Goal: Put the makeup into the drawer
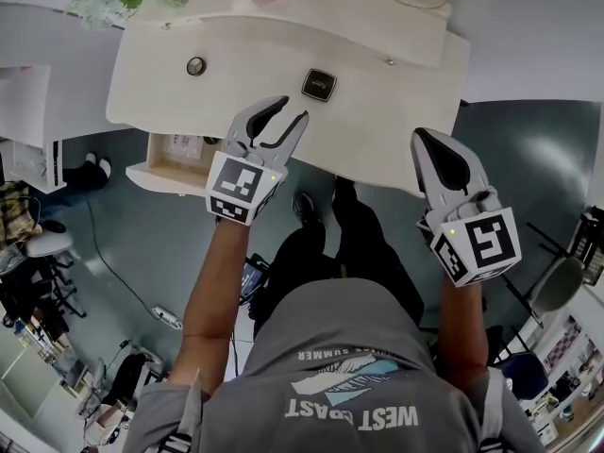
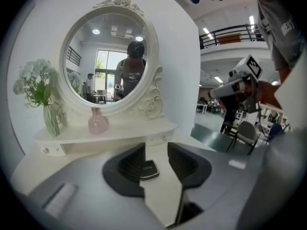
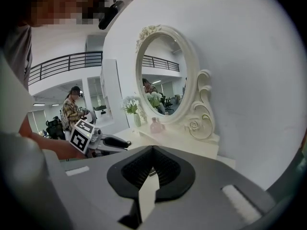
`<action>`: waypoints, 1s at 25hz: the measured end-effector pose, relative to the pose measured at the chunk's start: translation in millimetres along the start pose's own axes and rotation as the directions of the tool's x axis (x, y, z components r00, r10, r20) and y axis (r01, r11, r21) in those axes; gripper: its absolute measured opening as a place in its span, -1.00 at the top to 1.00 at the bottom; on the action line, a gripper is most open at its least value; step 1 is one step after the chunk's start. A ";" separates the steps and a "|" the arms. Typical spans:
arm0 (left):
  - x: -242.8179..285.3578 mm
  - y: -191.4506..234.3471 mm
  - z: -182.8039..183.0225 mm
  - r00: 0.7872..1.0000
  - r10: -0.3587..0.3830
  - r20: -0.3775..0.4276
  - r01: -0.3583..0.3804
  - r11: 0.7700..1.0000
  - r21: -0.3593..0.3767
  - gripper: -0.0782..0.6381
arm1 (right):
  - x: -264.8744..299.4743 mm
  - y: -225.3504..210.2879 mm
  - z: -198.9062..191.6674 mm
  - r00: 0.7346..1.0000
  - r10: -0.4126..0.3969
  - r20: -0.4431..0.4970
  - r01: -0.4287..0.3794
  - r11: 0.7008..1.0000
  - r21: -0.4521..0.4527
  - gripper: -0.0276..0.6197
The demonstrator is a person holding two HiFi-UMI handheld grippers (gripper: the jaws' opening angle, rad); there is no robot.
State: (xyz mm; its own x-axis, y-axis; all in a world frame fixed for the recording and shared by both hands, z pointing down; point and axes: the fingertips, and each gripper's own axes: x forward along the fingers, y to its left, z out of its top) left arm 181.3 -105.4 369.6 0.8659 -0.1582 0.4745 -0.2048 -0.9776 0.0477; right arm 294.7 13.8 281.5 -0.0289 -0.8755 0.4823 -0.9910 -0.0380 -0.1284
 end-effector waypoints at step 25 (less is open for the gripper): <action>133.3 27.1 -117.3 0.960 0.109 -0.258 -0.120 0.992 -0.028 -0.25 | 51.8 -51.3 -67.8 0.993 0.010 -0.118 -0.001 0.997 0.075 0.91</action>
State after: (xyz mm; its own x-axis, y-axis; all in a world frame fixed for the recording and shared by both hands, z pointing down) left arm 237.7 -136.8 537.2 0.6914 -0.2230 0.6872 -0.3202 -0.9472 0.0147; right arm 335.1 3.1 371.9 -0.0542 -0.8126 0.5802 -0.9784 -0.0730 -0.1936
